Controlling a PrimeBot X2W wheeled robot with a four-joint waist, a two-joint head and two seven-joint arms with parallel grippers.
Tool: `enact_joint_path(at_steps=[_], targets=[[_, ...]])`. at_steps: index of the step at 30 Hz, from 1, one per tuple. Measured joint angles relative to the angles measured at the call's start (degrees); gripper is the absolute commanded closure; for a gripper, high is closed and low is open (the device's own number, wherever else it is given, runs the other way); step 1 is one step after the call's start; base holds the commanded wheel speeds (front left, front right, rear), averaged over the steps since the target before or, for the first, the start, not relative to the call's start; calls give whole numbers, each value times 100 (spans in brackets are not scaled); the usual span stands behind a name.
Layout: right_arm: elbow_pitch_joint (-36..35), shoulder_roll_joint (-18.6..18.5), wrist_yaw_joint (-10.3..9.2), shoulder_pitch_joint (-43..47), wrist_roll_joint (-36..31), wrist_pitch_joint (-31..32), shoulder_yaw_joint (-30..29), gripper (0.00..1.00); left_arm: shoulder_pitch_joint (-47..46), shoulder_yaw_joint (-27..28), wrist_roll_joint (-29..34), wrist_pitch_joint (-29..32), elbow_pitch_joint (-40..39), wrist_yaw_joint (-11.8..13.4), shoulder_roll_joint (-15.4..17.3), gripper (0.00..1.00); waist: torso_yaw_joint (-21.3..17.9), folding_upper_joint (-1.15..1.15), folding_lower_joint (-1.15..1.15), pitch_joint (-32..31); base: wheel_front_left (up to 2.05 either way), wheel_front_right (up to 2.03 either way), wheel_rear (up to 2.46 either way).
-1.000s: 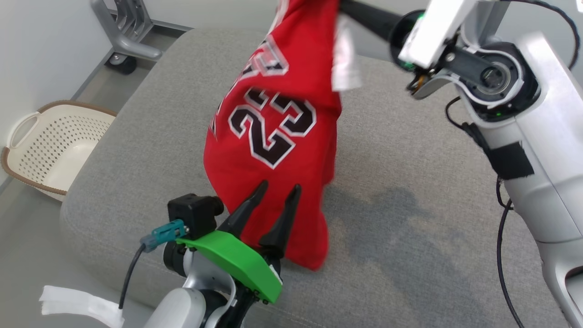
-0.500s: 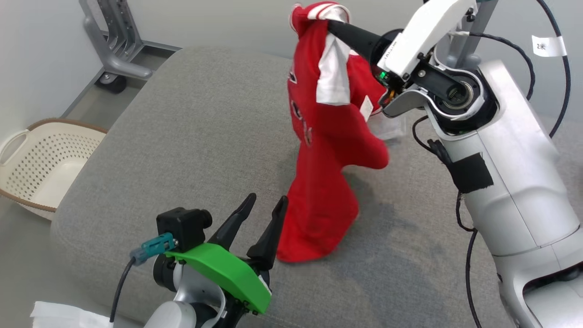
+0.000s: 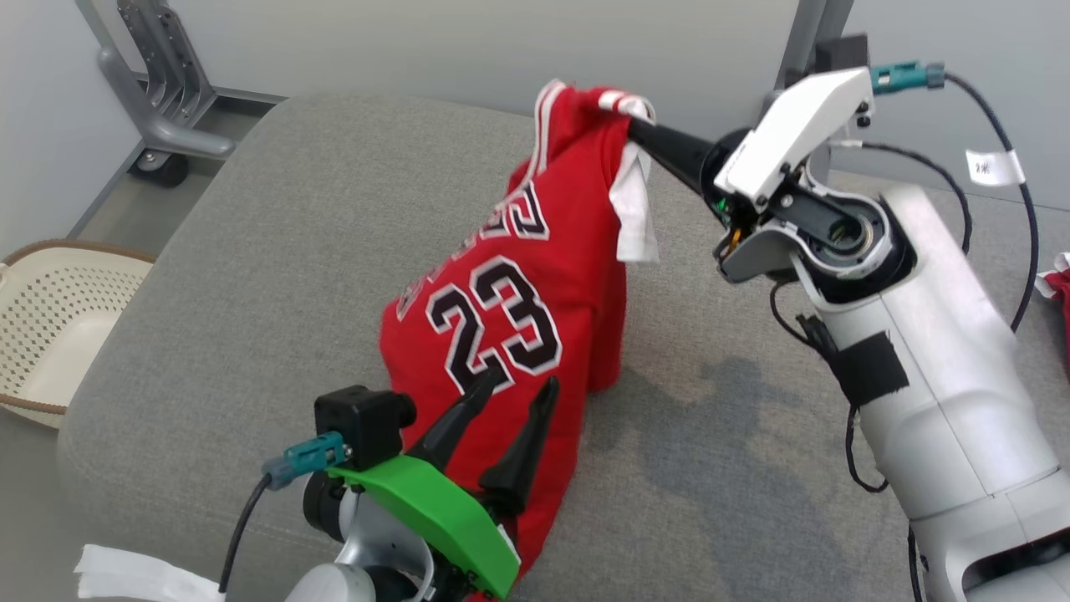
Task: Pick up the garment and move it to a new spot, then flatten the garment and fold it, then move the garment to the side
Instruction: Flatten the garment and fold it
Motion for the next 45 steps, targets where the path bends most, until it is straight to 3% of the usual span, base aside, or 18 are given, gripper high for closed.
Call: enact_joint_path(at_steps=[10, 15, 26, 31, 41, 45], targets=[[350, -4, 0, 286, 266, -427, 323, 100, -15, -282, -152, 147, 19, -18, -30, 0, 283, 0, 0, 149, 0, 0, 0], [958, -5, 0, 271, 210, -778, 472, 100, -20, -535, -389, 203, 286, -83, -83, 0, 470, 0, 0, 263, 0, 0, 0], [2002, -11, 0, -440, 77, -1801, 703, 100, -580, -955, -8, -19, 1838, -88, -157, 0, 633, 0, 0, 615, 0, 0, 0], [2337, -19, 0, -626, 68, -2136, 808, 100, -666, -1408, 121, -36, 2362, -248, -171, 0, 591, 0, 0, 612, 0, 0, 0], [2386, -16, 0, -871, 593, -2221, 1437, 100, -1138, -1547, 489, -516, 3061, -258, -175, 0, 278, 0, 0, 737, 0, 0, 0], [2413, -21, 0, -926, 746, -2295, 1600, 100, -1311, -1770, 504, -648, 3267, -392, -179, 0, 135, 0, 0, 814, 0, 0, 0]])
